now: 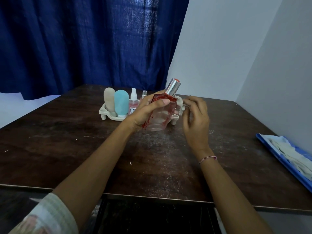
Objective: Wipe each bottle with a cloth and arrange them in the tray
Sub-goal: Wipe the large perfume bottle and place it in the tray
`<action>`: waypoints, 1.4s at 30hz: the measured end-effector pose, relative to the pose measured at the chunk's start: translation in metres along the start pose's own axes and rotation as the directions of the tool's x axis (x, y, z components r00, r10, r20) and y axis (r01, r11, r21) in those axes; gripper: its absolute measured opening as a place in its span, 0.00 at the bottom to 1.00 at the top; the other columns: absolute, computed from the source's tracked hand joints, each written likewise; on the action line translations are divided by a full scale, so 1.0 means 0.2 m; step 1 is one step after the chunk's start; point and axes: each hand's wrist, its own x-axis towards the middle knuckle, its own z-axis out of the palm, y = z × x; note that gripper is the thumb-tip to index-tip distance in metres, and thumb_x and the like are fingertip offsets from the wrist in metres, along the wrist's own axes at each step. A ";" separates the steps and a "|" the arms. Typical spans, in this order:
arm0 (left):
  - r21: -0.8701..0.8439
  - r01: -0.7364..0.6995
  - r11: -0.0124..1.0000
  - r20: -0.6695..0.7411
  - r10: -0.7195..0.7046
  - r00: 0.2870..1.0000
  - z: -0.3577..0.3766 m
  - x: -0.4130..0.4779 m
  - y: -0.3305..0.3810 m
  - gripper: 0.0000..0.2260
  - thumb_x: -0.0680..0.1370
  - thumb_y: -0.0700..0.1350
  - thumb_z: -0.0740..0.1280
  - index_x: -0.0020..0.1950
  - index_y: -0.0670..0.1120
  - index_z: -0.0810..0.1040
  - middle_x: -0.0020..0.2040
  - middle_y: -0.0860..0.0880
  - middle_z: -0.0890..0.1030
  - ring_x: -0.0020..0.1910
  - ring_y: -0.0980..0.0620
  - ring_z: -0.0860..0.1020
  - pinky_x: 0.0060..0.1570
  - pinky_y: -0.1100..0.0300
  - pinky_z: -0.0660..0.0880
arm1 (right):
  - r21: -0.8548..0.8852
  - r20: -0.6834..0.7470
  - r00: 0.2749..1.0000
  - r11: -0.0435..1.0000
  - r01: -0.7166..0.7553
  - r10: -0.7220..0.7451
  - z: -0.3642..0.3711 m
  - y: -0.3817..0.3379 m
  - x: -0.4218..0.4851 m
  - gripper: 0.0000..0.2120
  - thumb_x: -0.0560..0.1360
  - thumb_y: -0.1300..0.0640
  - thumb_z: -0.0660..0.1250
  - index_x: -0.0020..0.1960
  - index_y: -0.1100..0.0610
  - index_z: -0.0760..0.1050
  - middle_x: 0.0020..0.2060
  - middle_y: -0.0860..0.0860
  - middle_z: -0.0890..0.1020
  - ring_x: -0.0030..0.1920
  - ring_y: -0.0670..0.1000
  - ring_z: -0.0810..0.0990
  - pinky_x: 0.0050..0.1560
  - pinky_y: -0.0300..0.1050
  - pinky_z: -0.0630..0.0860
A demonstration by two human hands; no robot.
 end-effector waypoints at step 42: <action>-0.131 0.252 0.959 -0.316 -0.281 0.906 -0.01 0.05 0.01 0.17 0.79 0.57 0.59 0.51 0.45 0.77 0.37 0.51 0.85 0.35 0.55 0.83 0.33 0.62 0.78 | 0.275 0.084 0.991 0.953 -0.125 0.106 0.02 0.00 0.01 0.14 0.75 0.69 0.64 0.59 0.62 0.77 0.53 0.52 0.76 0.55 0.48 0.76 0.55 0.44 0.77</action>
